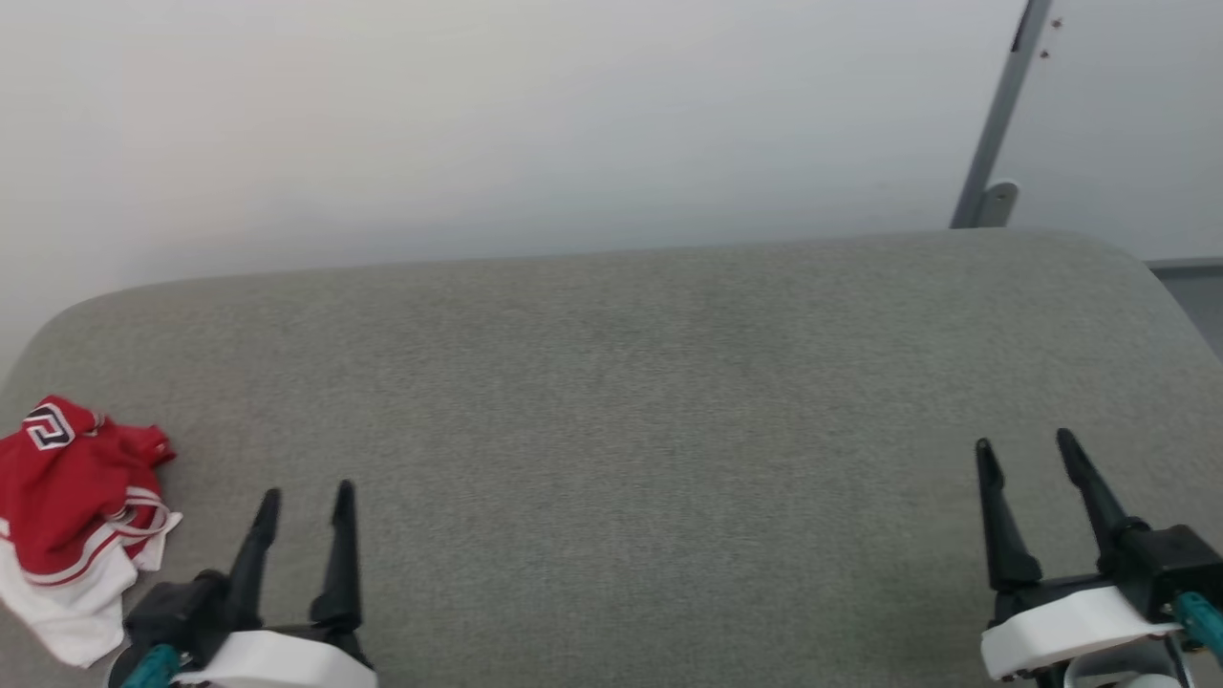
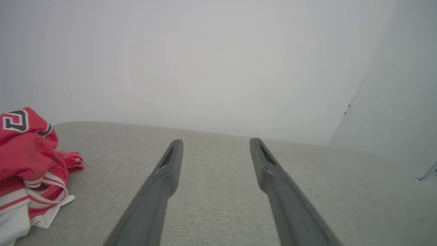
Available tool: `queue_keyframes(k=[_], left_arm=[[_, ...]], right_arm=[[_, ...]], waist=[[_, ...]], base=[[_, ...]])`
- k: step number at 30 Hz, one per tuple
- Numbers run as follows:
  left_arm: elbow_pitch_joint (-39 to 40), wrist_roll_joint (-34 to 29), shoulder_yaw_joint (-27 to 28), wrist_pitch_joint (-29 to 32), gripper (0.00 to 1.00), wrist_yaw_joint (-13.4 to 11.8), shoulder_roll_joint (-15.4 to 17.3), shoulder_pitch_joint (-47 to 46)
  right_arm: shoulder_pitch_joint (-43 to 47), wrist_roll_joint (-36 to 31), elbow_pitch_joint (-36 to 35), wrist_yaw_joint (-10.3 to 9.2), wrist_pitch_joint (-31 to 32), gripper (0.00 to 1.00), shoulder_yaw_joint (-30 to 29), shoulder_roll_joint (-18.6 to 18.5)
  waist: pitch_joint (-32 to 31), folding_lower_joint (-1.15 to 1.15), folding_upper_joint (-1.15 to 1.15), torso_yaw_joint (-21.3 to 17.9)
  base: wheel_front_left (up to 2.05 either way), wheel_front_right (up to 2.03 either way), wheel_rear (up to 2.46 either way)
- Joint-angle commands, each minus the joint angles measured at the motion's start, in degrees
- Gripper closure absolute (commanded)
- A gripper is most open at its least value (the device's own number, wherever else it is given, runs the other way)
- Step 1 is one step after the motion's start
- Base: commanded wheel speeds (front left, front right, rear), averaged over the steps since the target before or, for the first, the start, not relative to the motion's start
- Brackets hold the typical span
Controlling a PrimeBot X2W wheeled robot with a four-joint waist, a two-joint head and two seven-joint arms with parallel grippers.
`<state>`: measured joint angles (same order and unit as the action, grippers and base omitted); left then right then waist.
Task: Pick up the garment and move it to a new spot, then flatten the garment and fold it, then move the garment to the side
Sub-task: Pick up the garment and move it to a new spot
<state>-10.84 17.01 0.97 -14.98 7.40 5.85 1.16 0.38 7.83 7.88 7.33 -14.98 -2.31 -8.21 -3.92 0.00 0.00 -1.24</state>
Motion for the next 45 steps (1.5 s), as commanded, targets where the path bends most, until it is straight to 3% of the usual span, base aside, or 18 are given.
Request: queue_keyframes(k=[1, 15, 27, 32, 45], left_arm=[[-0.8, 0.0, 1.0, -0.3, 0.0, 0.1, 0.3, -0.1], [-5.0, -1.3, 9.4, -0.2, 0.0, -1.5, 0.7, -2.7], [-5.9, -2.9, 10.9, -0.2, 0.0, -1.0, 0.3, -2.6], [-6.6, -3.8, 10.5, -0.2, 0.0, -0.9, 0.0, -3.2], [-6.7, -4.7, 11.7, -0.2, 0.0, -0.7, -1.0, -3.3]], right_arm=[[0.1, 0.1, 0.3, 0.29, -0.3, 0.0, 0.5, 0.1], [-3.5, 1.7, 3.8, 0.16, -0.2, 0.0, 8.9, -0.4], [-5.2, 2.8, 5.5, 0.16, -0.1, 0.0, 12.3, 0.3], [-5.6, 3.2, 6.0, 0.16, -0.1, 0.0, 12.5, 0.4], [-6.8, 3.4, 6.4, 0.16, -0.2, 0.0, 12.6, -0.2]], waist=[[-0.1, 0.0, 0.0, 0.8], [-1.3, 0.0, 0.0, 13.3], [-2.3, 0.0, 0.0, 23.9], [-2.2, 0.0, 0.0, 26.5], [-0.6, 0.0, 0.0, 28.0]], base=[[0.0, 0.0, 0.0], [0.0, 0.0, 0.0], [0.0, 0.0, 0.0], [0.0, 0.0, 0.0], [0.0, 0.0, 0.0]])
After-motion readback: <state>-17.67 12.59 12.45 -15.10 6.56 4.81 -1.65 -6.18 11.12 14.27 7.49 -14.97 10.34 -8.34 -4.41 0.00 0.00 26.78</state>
